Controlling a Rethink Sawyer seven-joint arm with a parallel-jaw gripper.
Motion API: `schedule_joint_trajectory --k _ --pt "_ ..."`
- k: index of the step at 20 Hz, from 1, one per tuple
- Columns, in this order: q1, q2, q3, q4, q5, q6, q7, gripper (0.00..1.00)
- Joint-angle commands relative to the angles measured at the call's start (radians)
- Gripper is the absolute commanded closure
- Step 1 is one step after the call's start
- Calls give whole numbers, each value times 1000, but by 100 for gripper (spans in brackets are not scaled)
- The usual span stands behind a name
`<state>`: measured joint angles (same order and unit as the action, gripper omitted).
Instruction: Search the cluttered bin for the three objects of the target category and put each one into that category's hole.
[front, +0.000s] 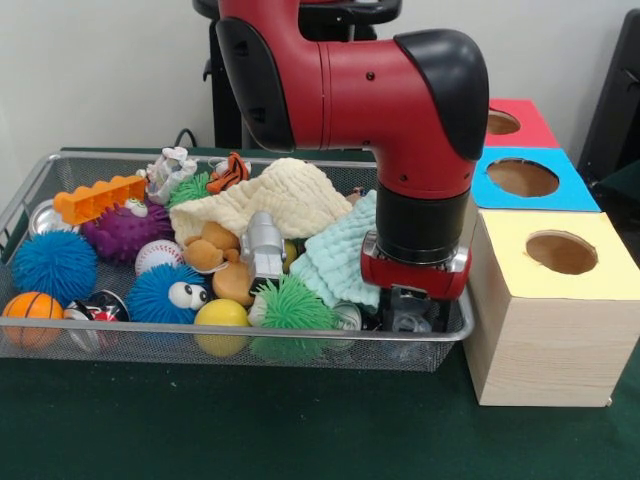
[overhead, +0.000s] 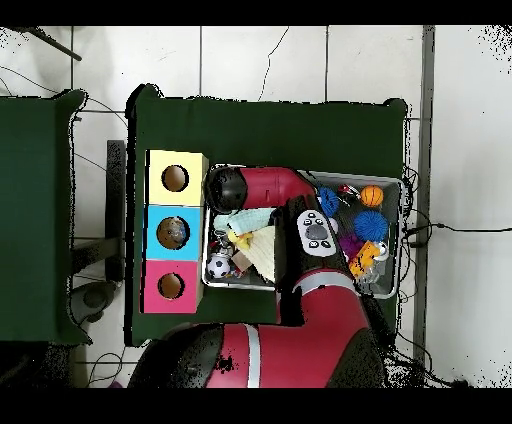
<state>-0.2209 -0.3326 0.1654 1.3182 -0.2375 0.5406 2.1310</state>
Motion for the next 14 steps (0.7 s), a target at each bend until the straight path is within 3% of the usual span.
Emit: schedule_joint_trajectory --k 1,13,14 --pt "-11 157 35 -72 -49 -49 -24 0" --pt "-17 197 52 -98 -62 -22 -67 0" --pt "-28 197 66 -91 -64 -29 -78 100"
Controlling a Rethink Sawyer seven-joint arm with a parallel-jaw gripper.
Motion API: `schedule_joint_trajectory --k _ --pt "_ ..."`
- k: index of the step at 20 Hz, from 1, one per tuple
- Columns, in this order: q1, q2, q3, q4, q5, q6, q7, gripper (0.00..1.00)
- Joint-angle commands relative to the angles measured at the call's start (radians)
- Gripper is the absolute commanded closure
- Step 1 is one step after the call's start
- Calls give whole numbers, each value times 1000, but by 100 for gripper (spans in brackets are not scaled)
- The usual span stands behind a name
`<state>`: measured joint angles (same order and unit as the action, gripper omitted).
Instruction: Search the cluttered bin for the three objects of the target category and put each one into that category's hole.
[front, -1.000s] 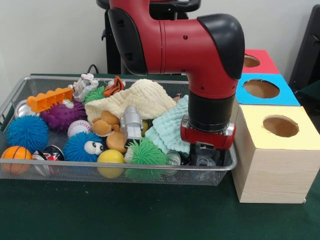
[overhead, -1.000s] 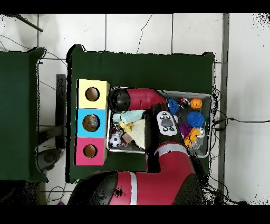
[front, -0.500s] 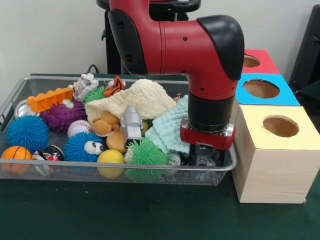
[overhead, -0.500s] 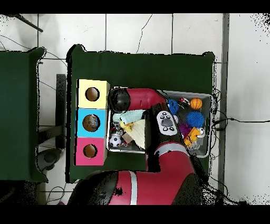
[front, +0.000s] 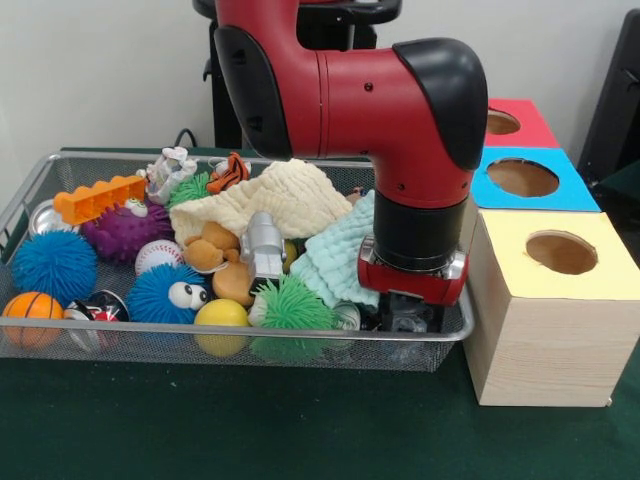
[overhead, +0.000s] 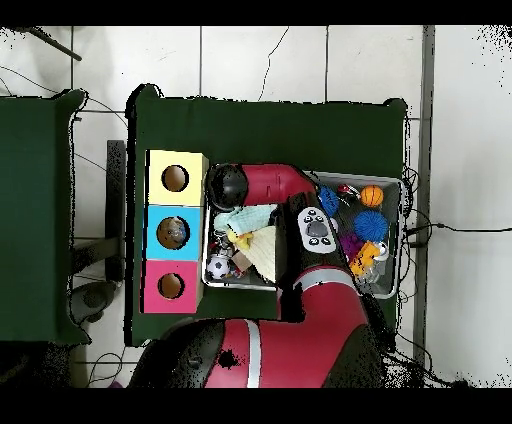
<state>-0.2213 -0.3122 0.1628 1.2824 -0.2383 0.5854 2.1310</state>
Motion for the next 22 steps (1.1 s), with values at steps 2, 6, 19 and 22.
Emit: schedule_joint_trajectory --k 2,6,19,22 --pt "-22 175 63 -65 -63 -47 -83 100" --pt "-9 165 50 -59 -57 -46 -43 100" --pt "-25 74 68 24 -30 1 -46 100" --pt "-28 36 74 54 -16 23 -44 100"
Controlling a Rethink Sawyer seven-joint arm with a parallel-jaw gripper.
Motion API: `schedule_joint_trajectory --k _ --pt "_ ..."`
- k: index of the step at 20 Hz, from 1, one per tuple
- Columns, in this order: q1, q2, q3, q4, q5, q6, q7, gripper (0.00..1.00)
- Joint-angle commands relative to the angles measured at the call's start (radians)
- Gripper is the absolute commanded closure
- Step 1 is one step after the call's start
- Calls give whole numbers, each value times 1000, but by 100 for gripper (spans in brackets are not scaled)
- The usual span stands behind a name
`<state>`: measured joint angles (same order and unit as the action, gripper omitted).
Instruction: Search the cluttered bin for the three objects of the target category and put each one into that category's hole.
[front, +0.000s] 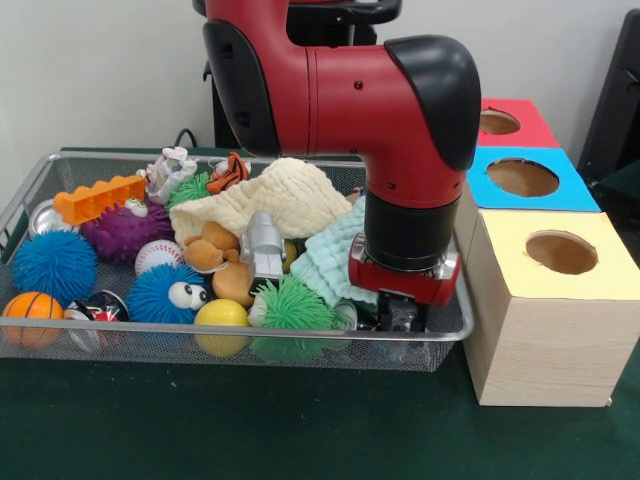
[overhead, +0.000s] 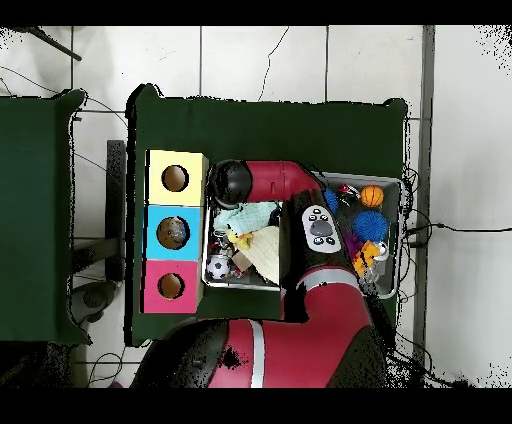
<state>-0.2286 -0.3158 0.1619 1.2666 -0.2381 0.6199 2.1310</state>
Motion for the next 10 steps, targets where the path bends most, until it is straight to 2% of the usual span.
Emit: schedule_joint_trajectory --k 1,10 --pt "-21 29 76 76 -12 -4 -42 100" --pt "-20 -42 81 127 8 26 -33 100"
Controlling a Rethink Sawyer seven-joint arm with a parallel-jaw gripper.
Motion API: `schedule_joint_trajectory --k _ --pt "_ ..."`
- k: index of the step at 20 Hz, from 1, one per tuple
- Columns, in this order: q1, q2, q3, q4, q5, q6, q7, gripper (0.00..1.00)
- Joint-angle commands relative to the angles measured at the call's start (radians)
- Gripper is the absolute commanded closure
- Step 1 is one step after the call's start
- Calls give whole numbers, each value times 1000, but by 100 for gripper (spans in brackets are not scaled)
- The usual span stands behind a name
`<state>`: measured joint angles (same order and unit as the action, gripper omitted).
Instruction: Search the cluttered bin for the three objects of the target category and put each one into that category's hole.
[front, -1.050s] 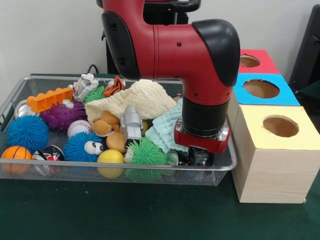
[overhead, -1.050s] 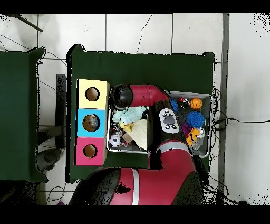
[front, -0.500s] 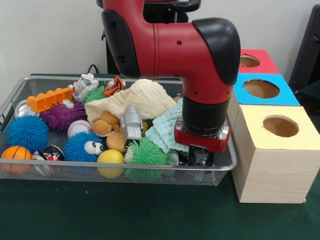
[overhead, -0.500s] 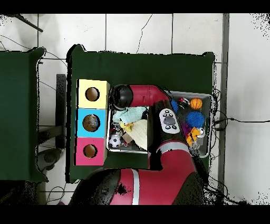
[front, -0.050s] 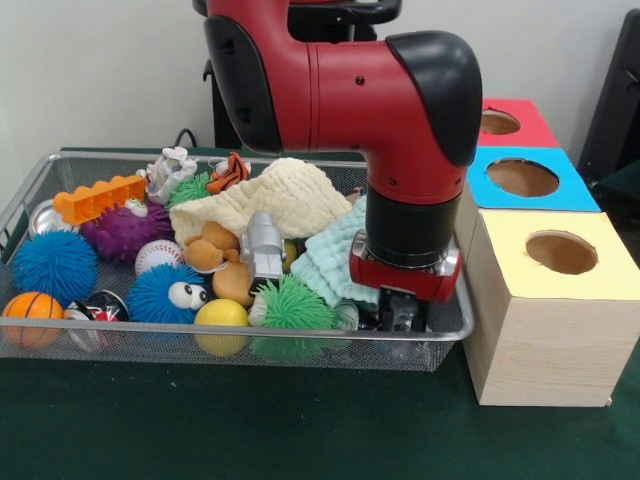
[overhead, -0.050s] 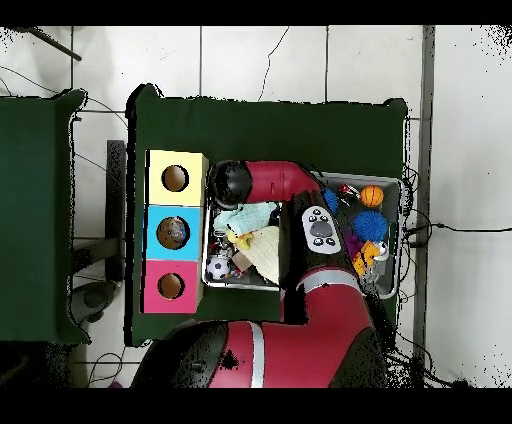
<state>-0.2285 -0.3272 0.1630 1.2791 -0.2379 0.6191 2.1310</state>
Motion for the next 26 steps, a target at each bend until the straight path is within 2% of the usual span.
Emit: schedule_joint_trajectory --k 1,10,23,26 --pt "-20 -38 81 119 9 31 -33 100" --pt "-24 -79 86 136 24 69 -36 100" --pt "-17 -107 90 91 52 152 -48 100" --pt "-18 -138 93 126 59 155 -46 100"
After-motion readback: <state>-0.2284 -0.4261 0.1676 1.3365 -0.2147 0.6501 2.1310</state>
